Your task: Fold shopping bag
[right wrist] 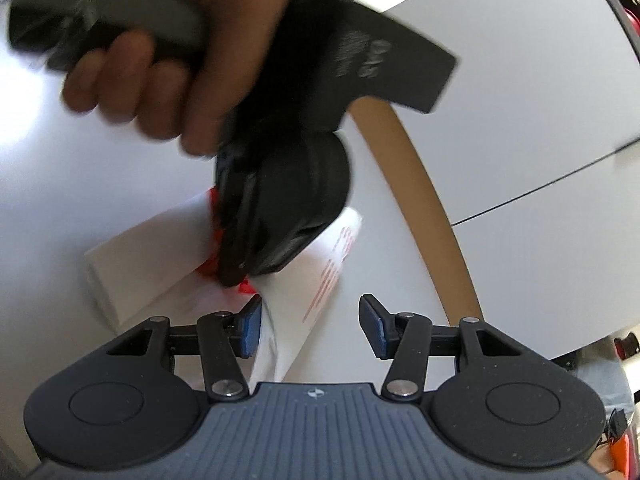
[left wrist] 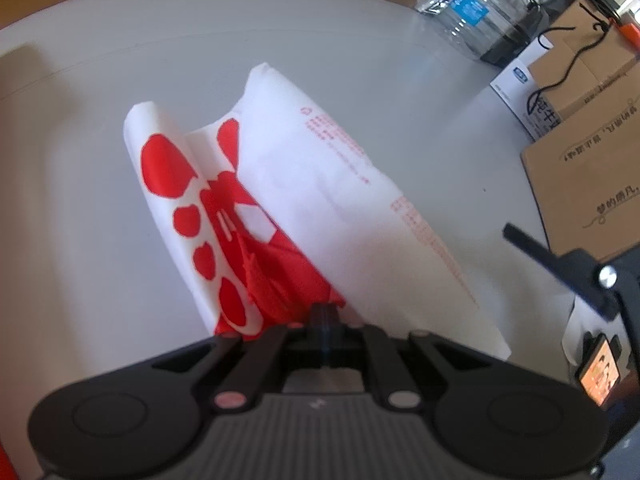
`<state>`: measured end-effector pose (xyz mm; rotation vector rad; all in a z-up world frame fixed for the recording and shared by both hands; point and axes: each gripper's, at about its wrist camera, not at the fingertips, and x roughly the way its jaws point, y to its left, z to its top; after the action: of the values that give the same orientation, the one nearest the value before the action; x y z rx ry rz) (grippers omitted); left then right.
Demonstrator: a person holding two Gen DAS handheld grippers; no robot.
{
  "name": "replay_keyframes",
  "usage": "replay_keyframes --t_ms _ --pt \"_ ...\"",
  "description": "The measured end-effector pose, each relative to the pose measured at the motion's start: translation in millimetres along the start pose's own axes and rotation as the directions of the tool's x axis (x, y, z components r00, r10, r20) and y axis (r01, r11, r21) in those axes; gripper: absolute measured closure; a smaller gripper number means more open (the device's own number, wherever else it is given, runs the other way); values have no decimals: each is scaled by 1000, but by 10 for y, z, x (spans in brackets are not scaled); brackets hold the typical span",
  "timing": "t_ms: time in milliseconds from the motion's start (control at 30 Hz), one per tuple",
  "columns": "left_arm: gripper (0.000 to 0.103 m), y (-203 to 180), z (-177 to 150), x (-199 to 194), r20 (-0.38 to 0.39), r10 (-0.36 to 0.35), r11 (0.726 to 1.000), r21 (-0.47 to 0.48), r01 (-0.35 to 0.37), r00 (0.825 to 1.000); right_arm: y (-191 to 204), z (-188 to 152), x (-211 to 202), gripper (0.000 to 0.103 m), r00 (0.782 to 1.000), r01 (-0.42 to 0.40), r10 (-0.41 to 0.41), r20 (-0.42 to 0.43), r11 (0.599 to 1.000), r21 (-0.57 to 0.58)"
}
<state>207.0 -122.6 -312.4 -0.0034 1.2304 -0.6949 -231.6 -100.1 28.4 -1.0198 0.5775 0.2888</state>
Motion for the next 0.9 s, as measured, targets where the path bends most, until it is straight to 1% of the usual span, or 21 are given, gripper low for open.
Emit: replay_keyframes --t_ms 33,67,100,133,167,200,267,300,333,367,433,533,567,600,767,867,900 --pt "100 -1 7 -4 -1 3 1000 7 -3 1000 -12 4 -5 66 1000 -5 5 -2 1000 12" --pt "100 -2 13 -7 -1 6 1000 14 -6 1000 -43 13 -18 72 1000 -17 17 -3 999 41" --pt "100 -5 19 -8 -2 9 1000 19 -9 1000 -98 26 -49 84 999 -35 35 1 995 90" --pt "100 -9 25 -9 -2 12 1000 24 -12 1000 -118 30 -58 86 999 -39 39 3 993 108" --pt "100 -15 32 -11 -1 16 999 32 -16 1000 -193 45 -84 90 998 -56 56 3 983 176" --pt "100 -21 39 -13 1 20 999 40 -20 1000 -237 47 -83 93 998 -67 69 -2 974 215" --pt "100 -33 52 -21 7 32 998 62 -32 999 -404 35 -45 95 993 -101 118 -28 929 355" --pt "100 -34 62 -24 5 36 997 66 -36 999 -497 15 -39 95 990 -116 139 -24 898 424" --pt "100 -30 75 -25 1 38 997 64 -38 999 -580 3 -66 95 987 -143 161 3 868 476" --pt "100 -27 84 -25 -3 39 997 60 -38 999 -589 4 -96 95 986 -150 164 15 863 482" --pt "100 6 157 -20 -35 41 999 24 -40 999 -461 -149 -145 95 984 -172 175 39 862 476" --pt "100 54 245 -15 -67 39 999 -17 -40 997 -350 -125 -247 93 980 -195 193 49 873 448" --pt "100 68 268 -14 -73 38 999 -26 -40 997 -363 -306 -210 93 981 -190 190 47 875 445" --pt "100 75 274 -18 -73 38 999 -25 -40 997 -368 -412 -226 93 983 -182 181 45 881 437" --pt "100 143 298 -45 -71 29 999 -33 -32 997 -355 -445 -452 93 982 -187 176 65 884 428" --pt "100 148 275 -54 -71 27 999 -31 -30 997 -291 -464 -572 93 980 -198 178 87 902 383" --pt "100 134 242 -54 -69 27 999 -29 -29 997 -332 -391 -488 93 979 -204 185 88 905 374"
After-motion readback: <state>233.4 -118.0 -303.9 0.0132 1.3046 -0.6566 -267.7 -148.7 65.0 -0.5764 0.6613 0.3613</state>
